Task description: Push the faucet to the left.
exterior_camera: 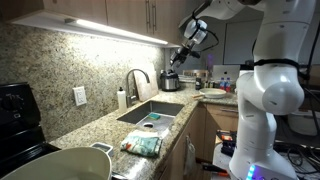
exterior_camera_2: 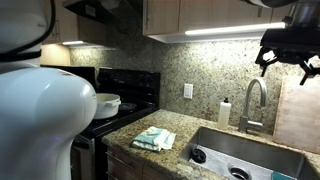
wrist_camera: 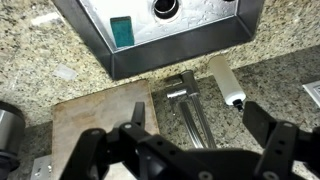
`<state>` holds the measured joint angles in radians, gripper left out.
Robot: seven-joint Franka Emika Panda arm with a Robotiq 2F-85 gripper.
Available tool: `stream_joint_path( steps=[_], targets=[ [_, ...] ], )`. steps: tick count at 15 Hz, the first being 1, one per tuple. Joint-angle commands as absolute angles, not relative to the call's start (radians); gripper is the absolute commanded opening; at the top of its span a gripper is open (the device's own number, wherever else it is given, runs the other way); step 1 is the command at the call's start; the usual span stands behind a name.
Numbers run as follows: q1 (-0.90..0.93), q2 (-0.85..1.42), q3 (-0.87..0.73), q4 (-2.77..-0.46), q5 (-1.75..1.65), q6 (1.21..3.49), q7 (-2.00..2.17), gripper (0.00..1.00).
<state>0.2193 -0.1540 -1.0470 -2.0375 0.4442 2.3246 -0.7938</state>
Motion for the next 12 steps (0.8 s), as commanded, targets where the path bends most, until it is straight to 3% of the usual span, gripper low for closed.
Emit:
stream_joint_path(
  steps=[1, 6, 12],
  targets=[
    [0.222, -0.148, -1.049, -2.032, 0.445, 2.322, -0.794, 1.0],
    [0.226, -0.141, -1.052, -2.03, 0.452, 2.331, -0.791, 1.0],
    [0.262, 0.153, -1.262, -1.854, 0.767, 1.866, -0.928, 1.0]
  ],
)
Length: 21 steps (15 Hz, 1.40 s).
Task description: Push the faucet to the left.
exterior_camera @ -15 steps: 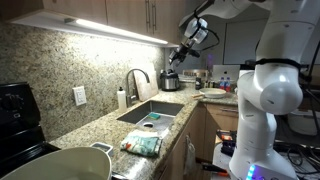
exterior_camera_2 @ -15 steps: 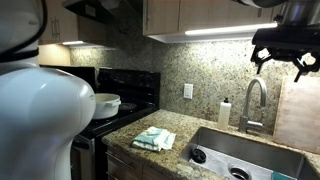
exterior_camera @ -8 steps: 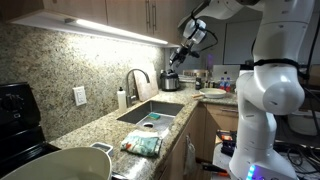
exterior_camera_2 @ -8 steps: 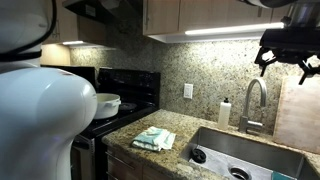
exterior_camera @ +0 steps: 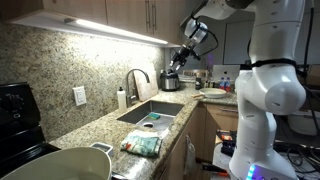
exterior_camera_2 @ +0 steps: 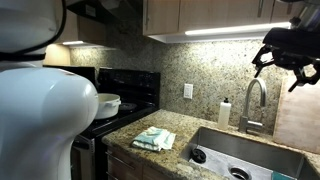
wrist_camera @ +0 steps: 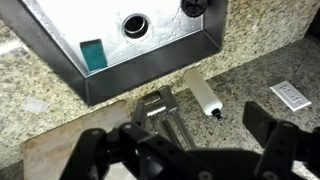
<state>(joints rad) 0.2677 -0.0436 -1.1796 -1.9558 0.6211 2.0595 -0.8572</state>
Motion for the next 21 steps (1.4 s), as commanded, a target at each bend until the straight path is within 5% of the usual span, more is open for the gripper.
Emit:
stream_joint_path(
  steps=[1, 10, 13, 16, 17, 21],
  targets=[
    [0.22, 0.201, -1.257, -1.824, 0.804, 1.794, -0.932, 1.0],
    [-0.307, 0.682, -0.916, -1.377, 1.057, 1.432, -0.898, 1.0],
    [-0.496, 0.727, -0.631, -1.213, 0.934, 1.507, -0.854, 1.0],
    [-0.55, 0.751, -0.432, -1.102, 0.852, 1.539, -0.873, 1.0],
    [-0.517, 0.737, -0.518, -1.185, 0.911, 1.529, -0.886, 1.0],
    [-0.523, 0.749, -0.448, -1.116, 0.869, 1.541, -0.883, 1.0]
  ],
)
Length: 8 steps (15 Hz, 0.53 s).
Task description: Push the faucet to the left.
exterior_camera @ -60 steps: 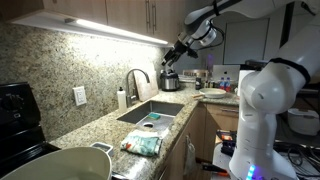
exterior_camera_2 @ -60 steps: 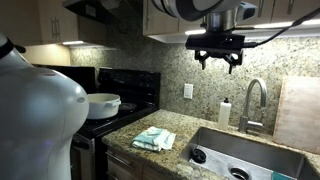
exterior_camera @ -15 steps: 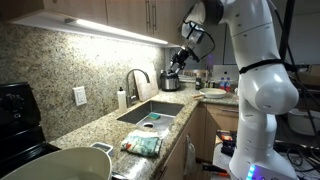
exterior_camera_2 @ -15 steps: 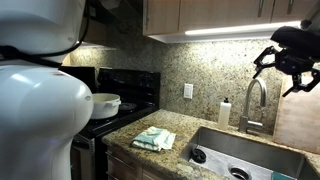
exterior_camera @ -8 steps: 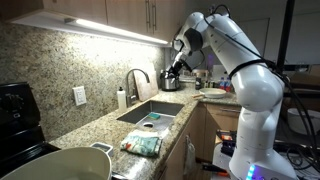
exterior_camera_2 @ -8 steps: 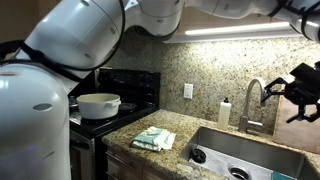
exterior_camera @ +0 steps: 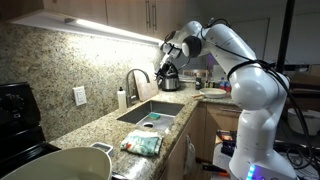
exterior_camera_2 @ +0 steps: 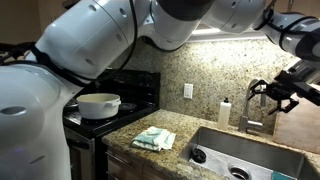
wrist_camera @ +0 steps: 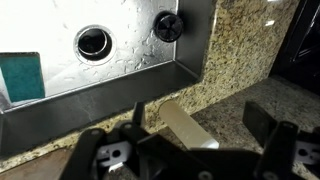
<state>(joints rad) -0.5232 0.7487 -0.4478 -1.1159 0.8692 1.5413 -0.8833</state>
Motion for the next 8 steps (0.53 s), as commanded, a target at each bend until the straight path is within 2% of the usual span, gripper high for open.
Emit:
stream_joint_path(
  steps=[1, 8],
  targets=[
    [-0.528, 0.749, -0.448, -1.115, 0.869, 1.541, -0.883, 1.0],
    [-0.537, 0.75, -0.446, -1.115, 0.869, 1.541, -0.883, 1.0]
  ],
)
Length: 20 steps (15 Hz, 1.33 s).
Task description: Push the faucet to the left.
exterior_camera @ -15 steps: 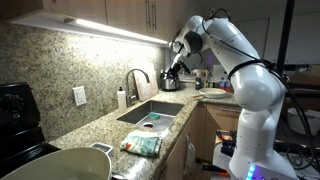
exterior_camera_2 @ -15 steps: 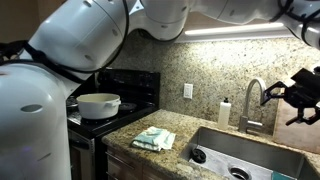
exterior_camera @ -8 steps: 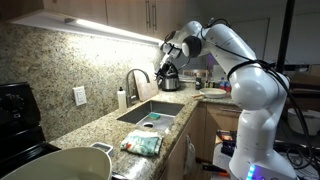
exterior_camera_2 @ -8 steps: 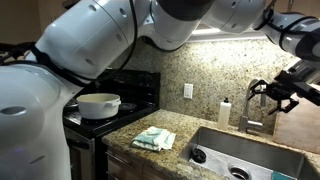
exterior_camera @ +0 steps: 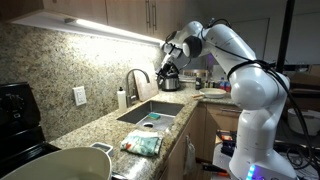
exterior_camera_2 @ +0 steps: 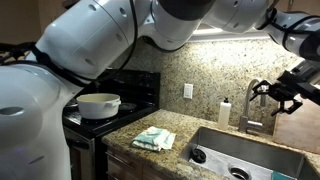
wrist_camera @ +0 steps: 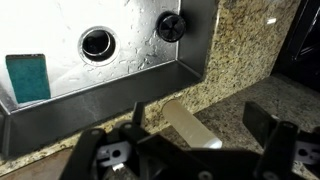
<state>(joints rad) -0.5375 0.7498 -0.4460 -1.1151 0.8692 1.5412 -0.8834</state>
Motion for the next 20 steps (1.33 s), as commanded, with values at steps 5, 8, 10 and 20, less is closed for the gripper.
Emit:
stream_joint_path(
  steps=[5, 8, 10, 20],
  targets=[
    [-0.512, 0.747, -0.447, -1.135, 0.892, 1.716, -0.969, 1.0],
    [-0.492, 0.756, -0.424, -1.144, 0.929, 1.904, -1.042, 1.0],
    [-0.492, 0.763, -0.386, -1.15, 0.985, 2.005, -1.115, 1.0],
    [-0.474, 0.722, -0.269, -1.252, 1.153, 2.16, -1.44, 1.0]
  ],
)
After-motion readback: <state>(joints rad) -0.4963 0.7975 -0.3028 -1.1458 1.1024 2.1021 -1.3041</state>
